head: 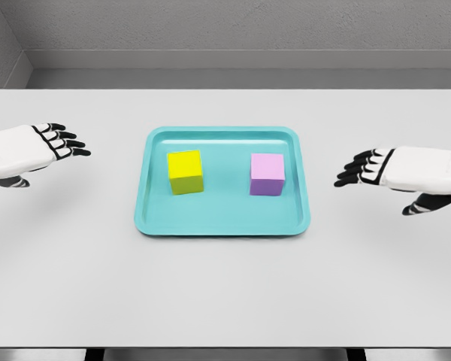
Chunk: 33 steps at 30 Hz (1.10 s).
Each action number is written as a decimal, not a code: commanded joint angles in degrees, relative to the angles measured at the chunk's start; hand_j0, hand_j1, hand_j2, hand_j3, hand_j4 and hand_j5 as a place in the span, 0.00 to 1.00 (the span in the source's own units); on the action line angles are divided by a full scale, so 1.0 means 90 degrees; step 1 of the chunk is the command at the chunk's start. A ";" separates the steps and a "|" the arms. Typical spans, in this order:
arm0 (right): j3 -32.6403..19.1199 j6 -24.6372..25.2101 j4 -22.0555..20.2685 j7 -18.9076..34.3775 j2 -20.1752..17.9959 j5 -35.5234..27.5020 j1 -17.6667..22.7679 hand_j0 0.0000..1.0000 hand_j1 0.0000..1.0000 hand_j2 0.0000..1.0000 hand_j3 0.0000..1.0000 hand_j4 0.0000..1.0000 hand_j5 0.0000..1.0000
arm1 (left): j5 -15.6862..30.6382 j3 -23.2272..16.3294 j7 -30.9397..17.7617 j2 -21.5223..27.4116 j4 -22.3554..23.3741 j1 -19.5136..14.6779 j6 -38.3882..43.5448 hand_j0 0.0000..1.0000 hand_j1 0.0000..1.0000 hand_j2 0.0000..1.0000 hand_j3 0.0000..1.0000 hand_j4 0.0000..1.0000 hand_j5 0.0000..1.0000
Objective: Push two cubes
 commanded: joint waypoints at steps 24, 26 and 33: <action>-0.0156 0.0017 0.0979 0.0363 0.1355 0.1463 -0.0801 0.73 0.73 0.73 0.73 0.73 0.73 | -0.0462 -0.1122 -0.0009 -0.0304 0.0058 -0.0859 0.0012 0.80 0.80 0.80 0.80 0.80 0.80; -0.0127 0.0017 0.1047 0.0363 0.1501 0.1463 -0.0781 0.73 0.73 0.73 0.73 0.73 0.73 | -0.0462 -0.1151 -0.0009 -0.0304 0.0058 -0.0869 0.0012 0.80 0.80 0.80 0.80 0.80 0.80; -0.0117 0.0017 0.1271 0.0363 0.1911 0.1483 -0.0547 0.73 0.73 0.73 0.73 0.73 0.73 | -0.0452 -0.1542 -0.0039 -0.0411 0.0058 -0.1055 0.0012 0.80 0.80 0.80 0.80 0.80 0.80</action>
